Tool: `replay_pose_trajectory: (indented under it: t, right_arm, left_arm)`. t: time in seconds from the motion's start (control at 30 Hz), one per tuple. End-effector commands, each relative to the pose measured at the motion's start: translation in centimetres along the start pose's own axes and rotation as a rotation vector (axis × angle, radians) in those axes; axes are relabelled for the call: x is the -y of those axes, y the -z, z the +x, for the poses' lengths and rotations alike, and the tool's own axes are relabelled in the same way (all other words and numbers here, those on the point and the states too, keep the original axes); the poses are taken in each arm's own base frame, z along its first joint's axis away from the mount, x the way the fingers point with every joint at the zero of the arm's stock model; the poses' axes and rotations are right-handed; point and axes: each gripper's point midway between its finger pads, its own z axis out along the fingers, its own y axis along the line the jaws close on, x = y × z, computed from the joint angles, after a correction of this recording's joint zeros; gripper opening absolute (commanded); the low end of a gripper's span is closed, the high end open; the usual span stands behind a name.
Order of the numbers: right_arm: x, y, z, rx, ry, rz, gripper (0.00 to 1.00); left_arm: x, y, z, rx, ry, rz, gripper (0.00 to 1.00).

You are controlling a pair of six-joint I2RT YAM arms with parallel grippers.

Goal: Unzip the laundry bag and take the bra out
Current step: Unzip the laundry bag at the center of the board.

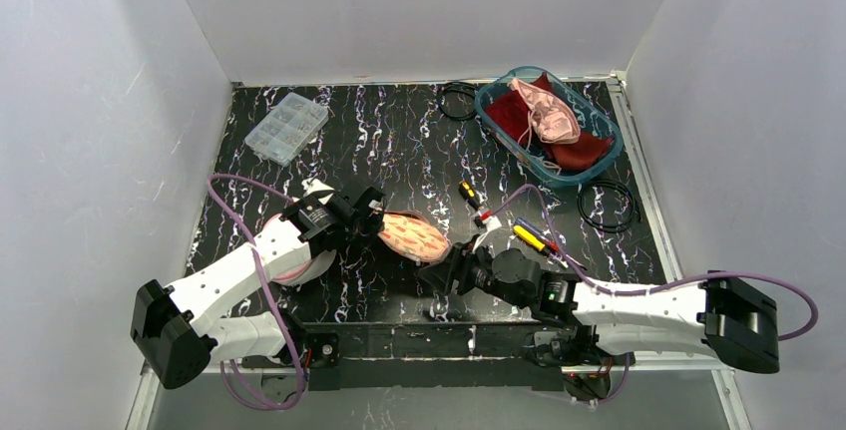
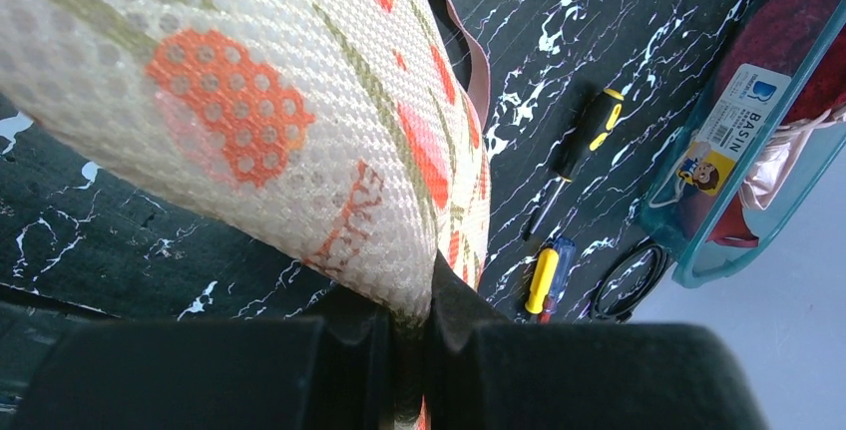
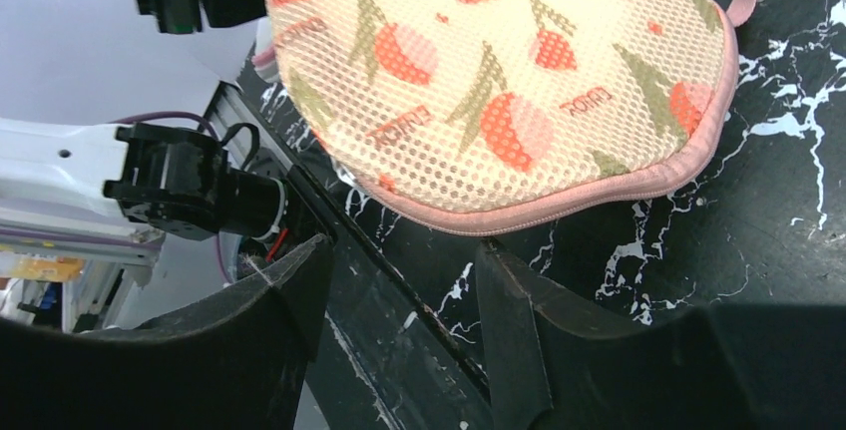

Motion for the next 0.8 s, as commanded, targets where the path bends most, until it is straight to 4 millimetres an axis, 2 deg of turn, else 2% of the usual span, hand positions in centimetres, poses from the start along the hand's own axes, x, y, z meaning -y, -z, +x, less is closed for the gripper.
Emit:
replay_pose_trajectory:
  t: [0.0,0.2,0.47,0.77]
  right_arm:
    - [-2.7,-0.8,-2.7,0.089,-0.019,-0.06,0.63]
    - [-2.6,-1.1,-3.0,0.091,0.017,-0.043,0.64]
    - [-2.6,-1.1,-2.8,0.073,0.072,-0.046,0.68]
    - [-2.8,-0.8,-3.7,0.099,0.046,-0.058,0.67]
  left_arm:
    - [-0.2,0.6,-0.9,0.03,0.028,0.002,0.0]
    - [-0.2,0.7,-1.0,0.034,0.029,0.008,0.0]
    - [0.0,0.7,-0.2,-0.007,-0.066,0.035,0.0]
    - [1.4,1.0,0.3,-0.031,-0.199,0.114,0.0]
